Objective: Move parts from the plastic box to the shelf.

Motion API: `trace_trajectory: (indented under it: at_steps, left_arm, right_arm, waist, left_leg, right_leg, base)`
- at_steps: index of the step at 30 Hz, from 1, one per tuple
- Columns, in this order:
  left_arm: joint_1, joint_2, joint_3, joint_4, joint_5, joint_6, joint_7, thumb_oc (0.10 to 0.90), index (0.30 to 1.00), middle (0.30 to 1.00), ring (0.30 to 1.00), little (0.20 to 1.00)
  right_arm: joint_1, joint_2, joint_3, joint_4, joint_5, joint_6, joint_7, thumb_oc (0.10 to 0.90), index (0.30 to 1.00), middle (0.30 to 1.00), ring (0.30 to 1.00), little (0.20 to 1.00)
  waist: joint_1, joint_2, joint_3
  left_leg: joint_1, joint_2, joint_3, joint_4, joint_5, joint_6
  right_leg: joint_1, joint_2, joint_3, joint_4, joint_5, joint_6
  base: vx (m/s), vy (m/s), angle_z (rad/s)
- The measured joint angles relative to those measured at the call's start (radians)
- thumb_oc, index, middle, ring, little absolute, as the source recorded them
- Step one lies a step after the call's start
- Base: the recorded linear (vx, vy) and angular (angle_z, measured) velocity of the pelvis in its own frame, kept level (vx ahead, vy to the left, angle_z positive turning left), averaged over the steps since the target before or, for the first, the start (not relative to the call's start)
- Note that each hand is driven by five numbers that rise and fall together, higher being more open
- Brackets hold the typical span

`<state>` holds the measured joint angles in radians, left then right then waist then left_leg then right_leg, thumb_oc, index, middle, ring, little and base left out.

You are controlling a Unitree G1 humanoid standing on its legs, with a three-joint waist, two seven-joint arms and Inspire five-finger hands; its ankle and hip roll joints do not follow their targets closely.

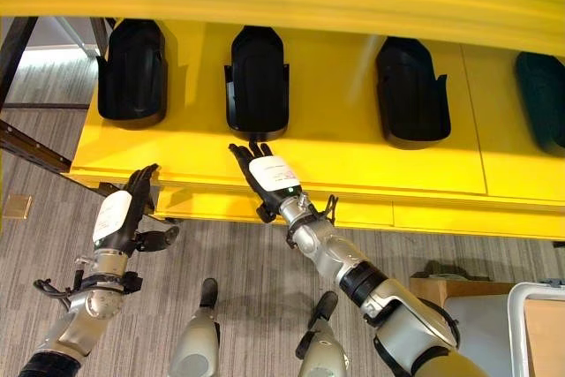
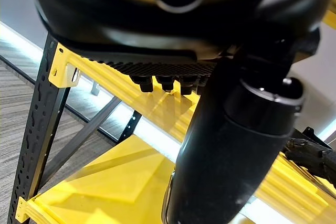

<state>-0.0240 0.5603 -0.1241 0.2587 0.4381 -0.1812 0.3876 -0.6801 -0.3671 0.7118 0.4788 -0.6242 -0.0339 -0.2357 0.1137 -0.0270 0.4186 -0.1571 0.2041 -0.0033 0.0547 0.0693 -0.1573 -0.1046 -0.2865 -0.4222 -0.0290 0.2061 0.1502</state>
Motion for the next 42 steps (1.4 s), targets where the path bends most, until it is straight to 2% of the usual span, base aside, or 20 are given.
trace_trajectory:
  at_steps: [18,27,34,36,37,38,39,40,41,42]
  left_arm:
    - [-0.004,0.0,0.003,0.011,-0.004,0.0,0.018,0.9,1.0,1.0,1.0,1.0]
    - [0.005,-0.004,0.012,0.031,-0.005,0.029,0.015,0.9,1.0,1.0,1.0,1.0]
    - [0.038,-0.031,0.041,0.068,-0.034,0.035,0.015,0.9,1.0,1.0,1.0,1.0]
    - [0.061,-0.032,0.049,0.086,-0.042,0.075,-0.008,0.9,1.0,1.0,1.0,1.0]
    - [0.091,-0.047,0.049,0.138,-0.055,0.138,-0.062,0.9,1.0,1.0,1.0,1.0]
    - [0.146,-0.055,0.053,0.143,-0.081,0.152,-0.077,0.9,1.0,1.0,1.0,1.0]
    - [0.203,-0.07,0.053,0.129,-0.11,0.155,-0.099,0.9,1.0,1.0,1.0,1.0]
    - [0.31,-0.12,0.055,0.035,-0.178,0.136,-0.123,0.9,1.0,1.0,1.0,1.0]
    - [0.312,-0.123,0.054,0.035,-0.191,0.131,-0.125,0.9,1.0,1.0,1.0,1.0]
    - [0.309,-0.168,0.052,0.026,-0.331,0.128,-0.164,0.9,1.0,1.0,1.0,1.0]
  right_arm:
    - [-0.008,-0.004,0.0,0.008,0.005,0.005,-0.006,0.9,1.0,1.0,1.0,1.0]
    - [0.094,-0.038,-0.069,-0.057,0.062,-0.05,0.011,0.9,1.0,1.0,1.0,1.0]
    - [0.256,-0.087,-0.13,-0.171,0.2,-0.075,0.061,0.9,1.0,1.0,1.0,1.0]
    - [0.307,-0.099,-0.154,-0.199,0.229,-0.073,0.066,0.9,1.0,1.0,1.0,1.0]
    - [0.395,-0.106,-0.214,-0.274,0.298,-0.074,0.1,0.9,1.0,1.0,1.0,1.0]
    - [0.449,-0.107,-0.24,-0.312,0.341,-0.077,0.105,0.9,1.0,1.0,1.0,1.0]
    - [0.513,-0.116,-0.285,-0.359,0.411,-0.079,0.121,0.9,1.0,1.0,1.0,1.0]
    - [0.649,-0.129,-0.387,-0.432,0.526,-0.085,0.136,0.9,1.0,1.0,1.0,1.0]
    - [0.655,-0.129,-0.393,-0.434,0.541,-0.086,0.138,0.9,1.0,1.0,1.0,1.0]
    - [0.736,-0.1,-0.472,-0.453,0.688,-0.095,0.172,0.9,1.0,1.0,1.0,1.0]
  waist:
    - [0.002,0.002,0.005]
    - [-0.004,-0.004,0.008]
    - [-0.003,-0.043,0.003]
    - [-0.021,-0.053,-0.008]
    - [-0.04,-0.062,-0.014]
    - [-0.045,-0.069,-0.022]
    - [-0.066,-0.076,-0.039]
    - [-0.078,-0.076,-0.062]
    - [-0.078,-0.073,-0.064]
    - [-0.079,-0.053,-0.081]
  left_leg:
    - [-0.016,-0.003,-0.002,0.021,-0.003,0.004]
    - [0.0,-0.002,0.0,0.023,-0.004,0.005]
    - [0.084,0.0,0.024,0.003,-0.016,0.004]
    - [0.098,0.0,0.029,-0.009,-0.014,0.003]
    - [0.137,0.0,0.042,-0.037,-0.009,0.003]
    - [0.163,0.001,0.053,-0.052,-0.009,0.004]
    - [0.184,0.001,0.061,-0.068,-0.008,0.003]
    - [0.213,0.002,0.079,-0.091,0.003,-0.005]
    - [0.214,0.002,0.078,-0.092,0.004,-0.006]
    - [0.233,0.002,0.078,-0.106,0.007,-0.007]
  right_leg:
    - [-0.025,-0.01,0.003,0.039,-0.018,0.003]
    - [-0.017,-0.011,0.013,0.052,-0.018,-0.001]
    - [0.047,-0.008,0.028,0.04,-0.026,0.009]
    - [0.056,-0.007,0.029,0.031,-0.023,0.009]
    - [0.076,-0.006,0.037,0.026,-0.018,0.005]
    - [0.089,-0.004,0.046,0.019,-0.017,0.007]
    - [0.103,-0.001,0.049,0.003,-0.016,0.007]
    - [0.118,0.002,0.054,-0.009,-0.009,0.016]
    - [0.12,0.002,0.054,-0.009,-0.008,0.016]
    - [0.139,0.002,0.05,-0.014,-0.01,0.017]
  base:
    - [0.0,0.0,0.0]
    - [0.0,-0.013,-0.01]
    - [0.04,-0.032,-0.08]
    - [0.07,-0.016,-0.08]
    - [0.09,-0.015,-0.14]
    - [0.06,-0.013,-0.24]
    - [0.02,-0.057,-0.27]
    - [-0.01,-0.063,-0.17]
    - [-0.01,-0.062,-0.04]
    - [-0.02,-0.041,0.07]
